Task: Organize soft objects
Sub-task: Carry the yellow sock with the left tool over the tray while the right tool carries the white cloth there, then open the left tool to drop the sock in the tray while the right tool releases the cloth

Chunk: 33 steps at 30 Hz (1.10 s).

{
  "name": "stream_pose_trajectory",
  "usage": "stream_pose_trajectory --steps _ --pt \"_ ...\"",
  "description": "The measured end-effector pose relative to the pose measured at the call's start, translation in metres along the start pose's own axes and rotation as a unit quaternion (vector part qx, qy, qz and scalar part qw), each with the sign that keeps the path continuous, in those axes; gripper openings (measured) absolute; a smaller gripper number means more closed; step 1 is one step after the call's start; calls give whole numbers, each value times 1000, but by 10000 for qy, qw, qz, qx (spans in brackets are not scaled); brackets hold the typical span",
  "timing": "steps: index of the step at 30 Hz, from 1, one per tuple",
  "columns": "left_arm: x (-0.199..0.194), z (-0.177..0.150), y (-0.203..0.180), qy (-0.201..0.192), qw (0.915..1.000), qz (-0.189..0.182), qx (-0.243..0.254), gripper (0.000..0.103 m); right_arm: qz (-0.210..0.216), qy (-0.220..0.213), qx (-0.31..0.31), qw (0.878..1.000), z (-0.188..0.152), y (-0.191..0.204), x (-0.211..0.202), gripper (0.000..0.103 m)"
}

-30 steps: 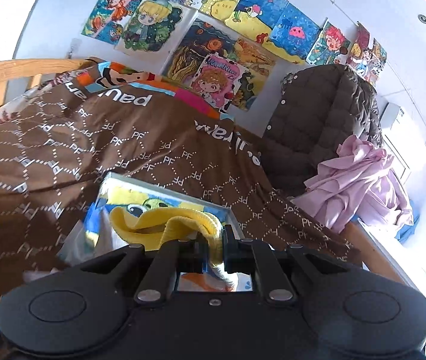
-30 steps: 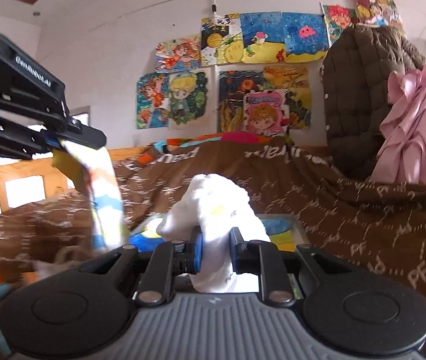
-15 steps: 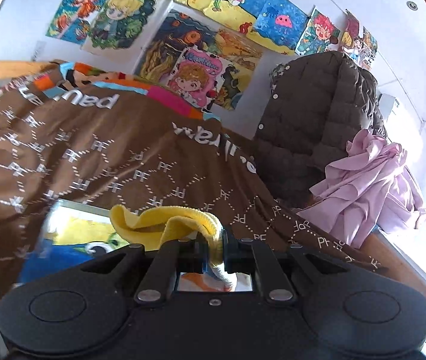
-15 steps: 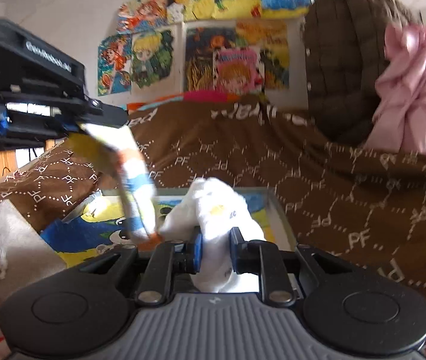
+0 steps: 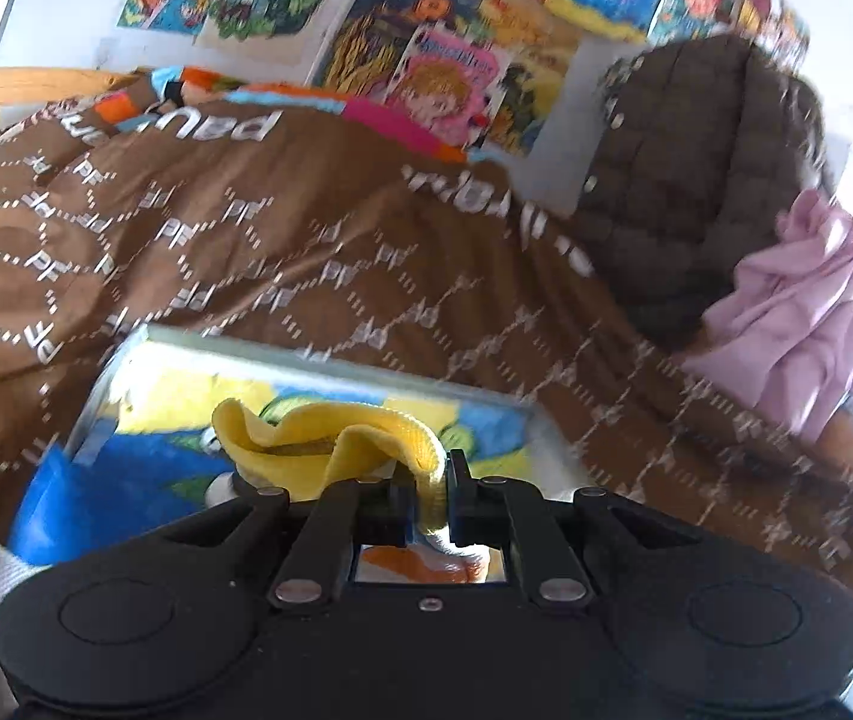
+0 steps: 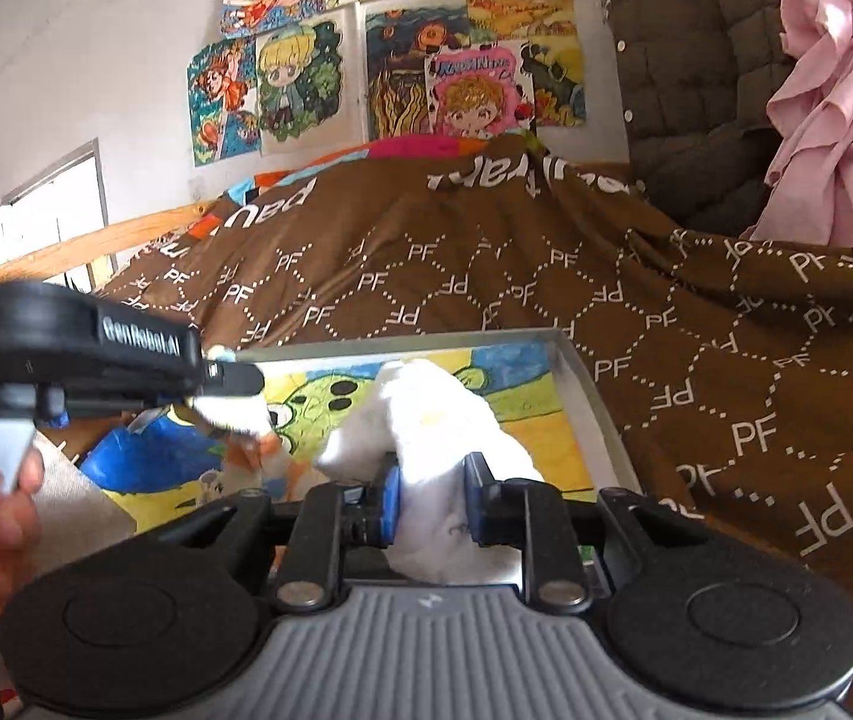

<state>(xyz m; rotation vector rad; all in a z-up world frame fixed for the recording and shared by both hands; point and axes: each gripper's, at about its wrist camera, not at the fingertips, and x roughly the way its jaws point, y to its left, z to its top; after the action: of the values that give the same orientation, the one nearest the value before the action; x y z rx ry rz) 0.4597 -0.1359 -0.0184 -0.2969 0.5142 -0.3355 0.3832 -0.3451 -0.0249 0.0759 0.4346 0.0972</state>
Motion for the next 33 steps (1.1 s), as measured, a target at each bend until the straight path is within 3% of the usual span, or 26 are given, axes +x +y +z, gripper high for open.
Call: stream_pose_trajectory --steps 11,17,23,26,28,33 --pt "33 -23 14 948 9941 506 160 10 70 341 27 9994 -1 2 9 30" --pt "34 -28 13 1055 9925 563 242 11 62 344 54 9994 0 1 8 34" --pt "31 -29 13 1073 9923 577 225 12 57 307 103 9995 3 -2 7 50" --pt "26 -27 15 1055 9929 542 68 21 71 220 195 9995 5 -6 4 58" --pt "21 -24 16 1022 9934 518 -17 35 63 176 242 9995 5 -8 2 65" --pt "11 -14 12 957 9928 714 5 54 52 126 214 9997 8 -7 -4 73"
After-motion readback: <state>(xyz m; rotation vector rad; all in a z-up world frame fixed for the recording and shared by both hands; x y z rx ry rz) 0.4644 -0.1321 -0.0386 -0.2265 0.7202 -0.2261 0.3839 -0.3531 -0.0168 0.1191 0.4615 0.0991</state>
